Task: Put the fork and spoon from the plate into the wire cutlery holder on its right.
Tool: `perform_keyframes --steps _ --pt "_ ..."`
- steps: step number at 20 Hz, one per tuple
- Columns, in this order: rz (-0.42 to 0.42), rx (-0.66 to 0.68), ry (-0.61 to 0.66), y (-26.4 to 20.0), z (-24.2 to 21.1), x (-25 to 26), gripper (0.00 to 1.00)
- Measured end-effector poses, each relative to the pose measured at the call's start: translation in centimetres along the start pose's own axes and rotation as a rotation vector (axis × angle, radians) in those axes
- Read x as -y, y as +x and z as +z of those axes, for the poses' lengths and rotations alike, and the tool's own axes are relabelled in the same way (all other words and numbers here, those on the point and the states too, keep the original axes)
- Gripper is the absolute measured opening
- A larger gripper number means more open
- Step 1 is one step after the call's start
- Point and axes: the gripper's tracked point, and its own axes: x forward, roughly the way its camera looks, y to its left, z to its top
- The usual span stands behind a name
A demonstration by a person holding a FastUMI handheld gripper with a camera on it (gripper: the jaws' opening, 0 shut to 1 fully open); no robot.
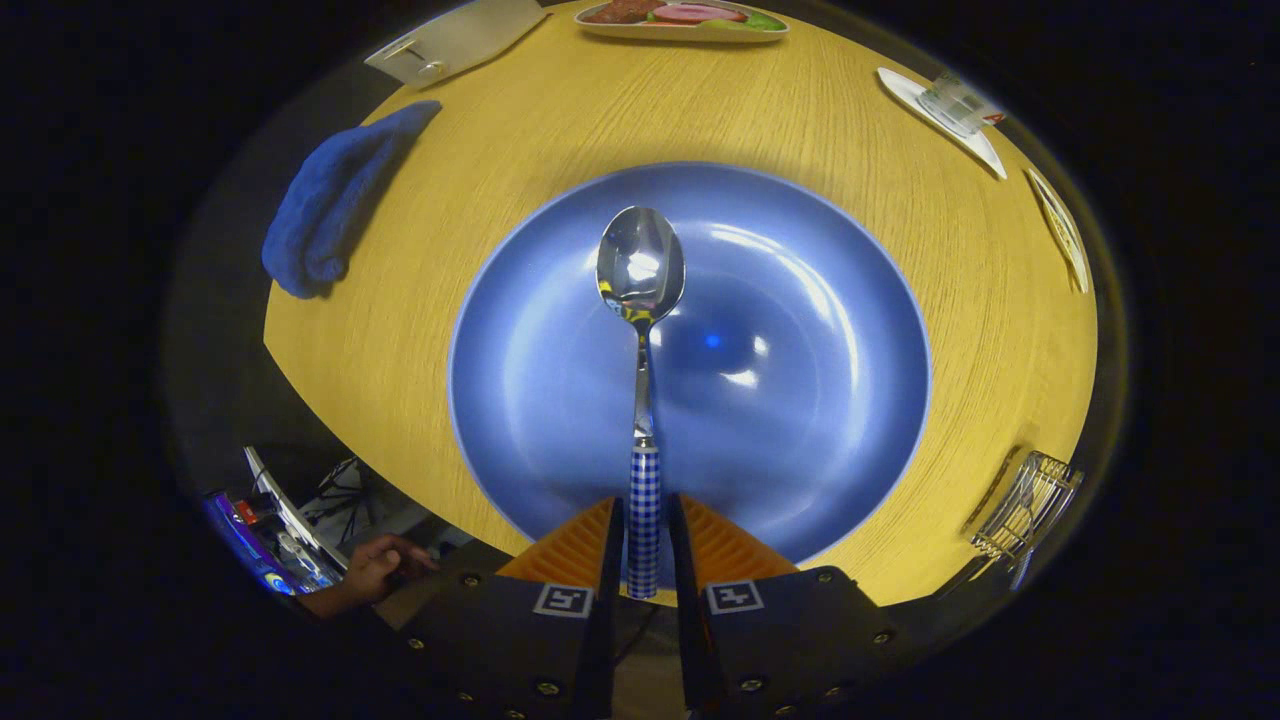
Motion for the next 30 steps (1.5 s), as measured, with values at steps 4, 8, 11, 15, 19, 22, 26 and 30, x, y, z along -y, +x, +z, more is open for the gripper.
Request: perform_keyframes --steps 4,8,11,15,19,22,26,30 --pt "-0.017 -0.028 -0.016 0.2 -0.5 0.2 0.27" --pt "0.017 -0.036 0.02 -0.1 -0.8 0.7 0.05" --pt "0.01 -0.034 -0.036 -1.2 -0.9 1.4 0.05" --pt "0.009 -0.055 -0.102 -3.4 -1.3 2.8 0.05" --pt "-0.023 -0.11 -0.163 -6.8 -3.1 6.0 0.05" --pt "-0.074 -0.14 -0.202 -9.4 -4.6 8.9 0.05" --pt "-0.107 -0.147 -0.201 -12.1 -6.6 11.6 0.05" --pt "-0.119 -0.175 -0.173 -14.8 -9.6 14.3 0.05"
